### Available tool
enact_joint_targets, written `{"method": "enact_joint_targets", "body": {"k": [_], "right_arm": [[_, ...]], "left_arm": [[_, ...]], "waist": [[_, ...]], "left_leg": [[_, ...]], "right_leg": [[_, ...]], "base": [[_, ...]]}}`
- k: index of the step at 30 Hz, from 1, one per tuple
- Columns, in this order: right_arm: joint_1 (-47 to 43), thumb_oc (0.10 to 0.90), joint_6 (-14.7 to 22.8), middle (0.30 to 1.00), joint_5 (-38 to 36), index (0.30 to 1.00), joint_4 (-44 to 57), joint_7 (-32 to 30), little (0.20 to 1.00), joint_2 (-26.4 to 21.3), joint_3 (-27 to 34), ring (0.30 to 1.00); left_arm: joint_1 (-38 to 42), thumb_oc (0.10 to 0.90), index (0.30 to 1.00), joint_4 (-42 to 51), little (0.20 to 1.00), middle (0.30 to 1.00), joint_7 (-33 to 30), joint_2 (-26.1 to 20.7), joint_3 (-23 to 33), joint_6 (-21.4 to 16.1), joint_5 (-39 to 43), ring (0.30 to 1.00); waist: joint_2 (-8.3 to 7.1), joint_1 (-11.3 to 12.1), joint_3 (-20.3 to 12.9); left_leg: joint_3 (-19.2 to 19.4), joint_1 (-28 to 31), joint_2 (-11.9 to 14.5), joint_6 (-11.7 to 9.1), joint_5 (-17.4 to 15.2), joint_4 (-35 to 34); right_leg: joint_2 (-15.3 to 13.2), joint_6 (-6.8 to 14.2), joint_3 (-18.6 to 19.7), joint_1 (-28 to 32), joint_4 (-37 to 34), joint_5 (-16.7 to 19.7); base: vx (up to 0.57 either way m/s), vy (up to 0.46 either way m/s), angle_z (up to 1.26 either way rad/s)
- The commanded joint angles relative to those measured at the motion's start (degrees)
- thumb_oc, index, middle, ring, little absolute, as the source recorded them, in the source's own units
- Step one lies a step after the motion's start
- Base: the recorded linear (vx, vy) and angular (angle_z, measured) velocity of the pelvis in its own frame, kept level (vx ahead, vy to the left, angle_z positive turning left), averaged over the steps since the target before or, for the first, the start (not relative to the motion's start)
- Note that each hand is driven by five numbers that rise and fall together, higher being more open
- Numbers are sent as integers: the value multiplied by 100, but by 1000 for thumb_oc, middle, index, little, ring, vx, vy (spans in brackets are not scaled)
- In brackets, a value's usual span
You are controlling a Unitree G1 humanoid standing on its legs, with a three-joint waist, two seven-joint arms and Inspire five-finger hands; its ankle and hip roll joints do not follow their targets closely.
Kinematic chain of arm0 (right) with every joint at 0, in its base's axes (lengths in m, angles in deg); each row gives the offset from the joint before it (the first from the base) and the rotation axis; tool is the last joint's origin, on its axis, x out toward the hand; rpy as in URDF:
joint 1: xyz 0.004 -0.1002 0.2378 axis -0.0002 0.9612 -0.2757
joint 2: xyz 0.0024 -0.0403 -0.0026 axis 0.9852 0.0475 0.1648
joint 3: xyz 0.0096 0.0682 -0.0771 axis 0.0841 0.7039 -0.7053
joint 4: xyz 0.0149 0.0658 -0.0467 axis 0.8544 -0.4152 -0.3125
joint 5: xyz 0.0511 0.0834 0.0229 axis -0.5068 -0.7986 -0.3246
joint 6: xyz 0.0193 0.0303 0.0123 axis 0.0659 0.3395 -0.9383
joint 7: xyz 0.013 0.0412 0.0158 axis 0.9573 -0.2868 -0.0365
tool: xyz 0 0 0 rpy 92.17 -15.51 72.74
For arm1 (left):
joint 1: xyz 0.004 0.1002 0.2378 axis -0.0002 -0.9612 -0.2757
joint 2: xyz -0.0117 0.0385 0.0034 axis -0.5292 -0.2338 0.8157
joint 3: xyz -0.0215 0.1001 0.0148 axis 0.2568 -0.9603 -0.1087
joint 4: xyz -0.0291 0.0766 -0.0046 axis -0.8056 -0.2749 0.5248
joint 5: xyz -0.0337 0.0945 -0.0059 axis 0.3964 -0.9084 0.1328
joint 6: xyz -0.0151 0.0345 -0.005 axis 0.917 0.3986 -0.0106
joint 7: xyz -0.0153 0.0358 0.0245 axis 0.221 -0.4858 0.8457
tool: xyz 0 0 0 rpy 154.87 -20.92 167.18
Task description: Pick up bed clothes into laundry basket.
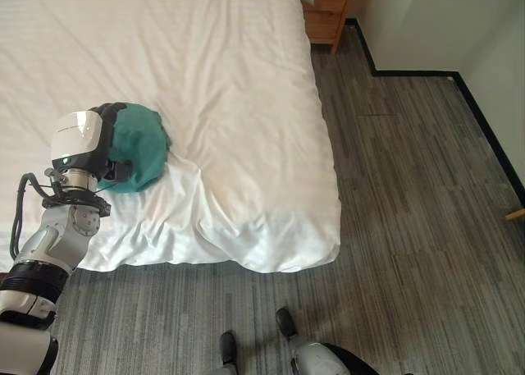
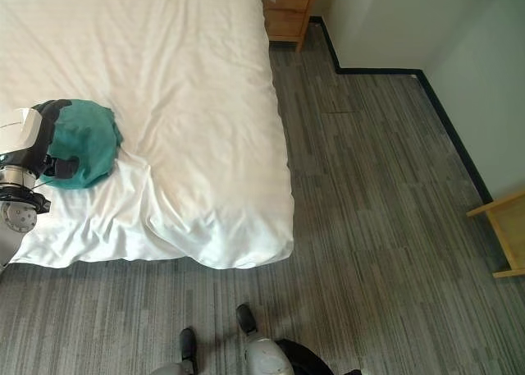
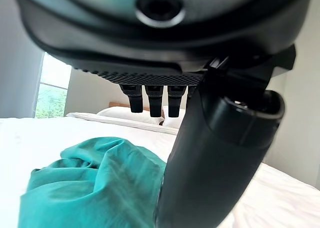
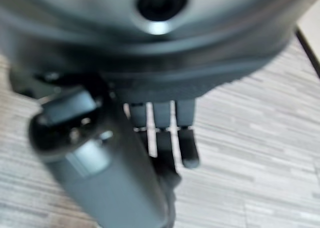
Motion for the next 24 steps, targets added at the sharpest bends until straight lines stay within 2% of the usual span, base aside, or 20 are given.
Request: {"method": "enact_joint_targets", "body": {"k": [1,13,17,23,24], "right_arm": [[204,400,-153,300,30,300,-360,-92,300,-206,-146,300],[91,400,-168,300,-28,300,-433,-106,300,-204,-219,300],[24,400,-126,300,-142,300,-381,-136,300,-207,-274,300],[40,400,-77,300,-275,300,-425,-174,300,-96,-350,300],[39,400,-69,300,-300,300,-436,-180,300,-94,-360,300]], "left_arm": [[1009,800,900,-180,900,900,-200,-458,107,79,-141,900],[1179,800,900,-628,900,900,-75,-638,-215,164,-282,900],[1701,800,900,-1012,900,900,-87,-666,-771,308,-547,900],[2375,800,900,-1448,900,900,-74,-427,-1557,577,-1216,900],[2447,714,771,-1635,771,771,-75,-366,-1636,587,-1255,771]], "waist": [[-24,45,-346],[18,62,-307],[-11,-5,-297],[-104,-91,-340],[-109,-106,-353]], "left_leg": [[413,-98,22,-220,-250,15],[463,-111,-29,-182,-272,15],[496,-250,-28,-186,-243,15],[549,-714,-40,-171,-174,15],[575,-762,-33,-171,-166,15]], "right_leg": [[-127,449,-4,180,94,-665],[-145,460,20,123,95,-623],[-129,501,52,-58,88,-543],[-65,551,102,-506,40,-402],[-52,553,109,-555,32,-389]], "base": [[0,0,0],[0,0,0],[-28,4,0],[-76,-14,-7],[-44,3,-20]]}}
